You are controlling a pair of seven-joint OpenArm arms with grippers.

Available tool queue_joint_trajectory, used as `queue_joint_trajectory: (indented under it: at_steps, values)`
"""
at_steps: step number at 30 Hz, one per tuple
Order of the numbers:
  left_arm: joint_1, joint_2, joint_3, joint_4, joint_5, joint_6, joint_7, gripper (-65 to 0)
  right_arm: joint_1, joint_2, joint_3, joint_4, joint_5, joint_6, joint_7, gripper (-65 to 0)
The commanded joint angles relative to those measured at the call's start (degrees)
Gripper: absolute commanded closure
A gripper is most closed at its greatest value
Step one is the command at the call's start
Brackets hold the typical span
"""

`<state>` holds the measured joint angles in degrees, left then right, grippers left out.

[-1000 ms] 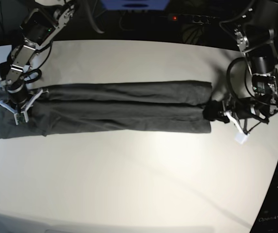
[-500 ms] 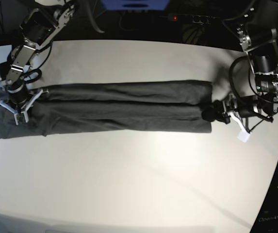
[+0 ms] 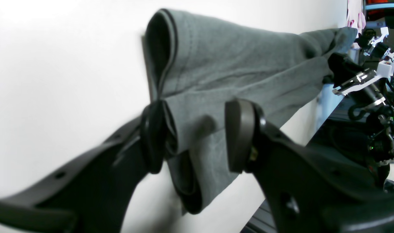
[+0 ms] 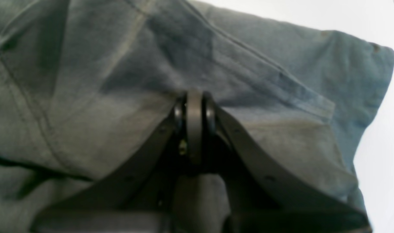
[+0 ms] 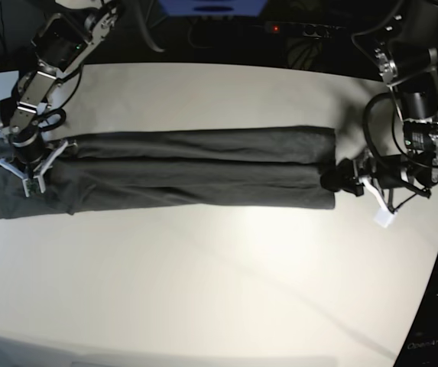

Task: Fold the T-shirt properly
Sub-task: 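Hold the grey strip taut between both grippers on the table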

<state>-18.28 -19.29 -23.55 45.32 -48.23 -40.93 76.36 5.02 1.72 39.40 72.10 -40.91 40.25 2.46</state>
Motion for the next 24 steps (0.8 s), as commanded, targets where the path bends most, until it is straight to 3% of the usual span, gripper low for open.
queue_joint_trajectory:
  at_steps: [1, 9, 16, 24]
  values:
    - [-0.31, -0.36, 0.12, -0.18, 5.37, 0.93, 1.58, -30.7, 0.57, 0.35, -0.06, 0.56, 0.16, -0.25, 0.49, -0.4]
    - [-0.93, 1.93, 0.12, 0.35, -2.63, 0.93, 3.64, -30.7, 0.57, 0.35, -0.14, 0.48, 0.16, -0.25, 0.31, -0.4]
    - [-1.89, 3.33, 0.21, 0.35, -3.16, 0.93, 3.64, -30.7, 0.92, 0.7, -0.32, -2.78, 0.07, -0.25, 0.4, -0.4]
    - [-1.89, 0.52, 0.03, 0.35, -4.21, 0.93, 3.64, -30.9, 0.83, 0.7, -0.32, -2.95, -0.02, -0.25, 0.13, -0.4]
